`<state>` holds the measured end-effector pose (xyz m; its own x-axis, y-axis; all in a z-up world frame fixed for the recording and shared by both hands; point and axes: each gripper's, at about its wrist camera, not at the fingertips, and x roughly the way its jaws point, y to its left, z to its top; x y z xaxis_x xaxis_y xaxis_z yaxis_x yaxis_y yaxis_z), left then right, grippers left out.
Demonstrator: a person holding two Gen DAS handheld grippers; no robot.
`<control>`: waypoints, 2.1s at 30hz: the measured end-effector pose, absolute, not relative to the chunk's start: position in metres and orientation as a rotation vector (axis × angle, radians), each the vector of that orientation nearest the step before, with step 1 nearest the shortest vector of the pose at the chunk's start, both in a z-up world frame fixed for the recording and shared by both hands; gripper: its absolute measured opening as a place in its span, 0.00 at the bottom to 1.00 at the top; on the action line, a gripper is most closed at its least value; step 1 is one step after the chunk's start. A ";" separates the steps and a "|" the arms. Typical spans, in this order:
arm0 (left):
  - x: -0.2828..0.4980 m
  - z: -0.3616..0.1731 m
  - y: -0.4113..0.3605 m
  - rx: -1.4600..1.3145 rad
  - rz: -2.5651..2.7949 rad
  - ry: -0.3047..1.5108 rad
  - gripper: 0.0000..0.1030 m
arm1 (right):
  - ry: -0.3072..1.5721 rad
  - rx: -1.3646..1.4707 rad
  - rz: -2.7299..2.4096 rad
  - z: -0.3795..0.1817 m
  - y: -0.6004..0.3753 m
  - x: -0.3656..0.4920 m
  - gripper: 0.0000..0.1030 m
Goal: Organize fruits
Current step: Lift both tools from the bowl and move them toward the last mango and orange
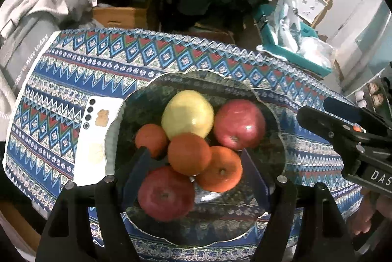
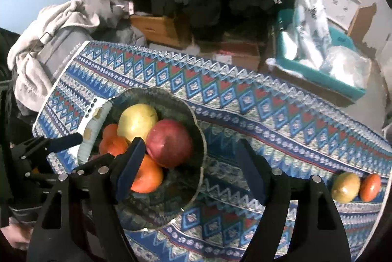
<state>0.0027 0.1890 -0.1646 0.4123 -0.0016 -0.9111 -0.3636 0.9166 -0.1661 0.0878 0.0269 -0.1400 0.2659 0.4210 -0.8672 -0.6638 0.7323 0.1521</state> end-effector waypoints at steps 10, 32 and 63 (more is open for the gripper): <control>-0.002 -0.133 0.169 -0.331 0.193 1.073 0.75 | 1.028 -0.250 0.683 -0.114 -0.015 0.078 0.77; -0.002 -0.100 0.095 -0.182 0.088 1.037 0.75 | 0.938 -0.212 0.577 -0.080 -0.106 0.055 0.83; 0.022 -0.098 -0.018 -0.006 -0.056 1.063 0.75 | 0.977 -0.120 0.424 -0.096 -0.234 0.056 0.84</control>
<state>0.0221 -0.0183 -0.0979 0.4849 -0.0487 -0.8732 0.0430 0.9986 -0.0318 0.0556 -0.2339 -0.0960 0.4852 0.2939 -0.8235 -0.4002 0.9120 0.0897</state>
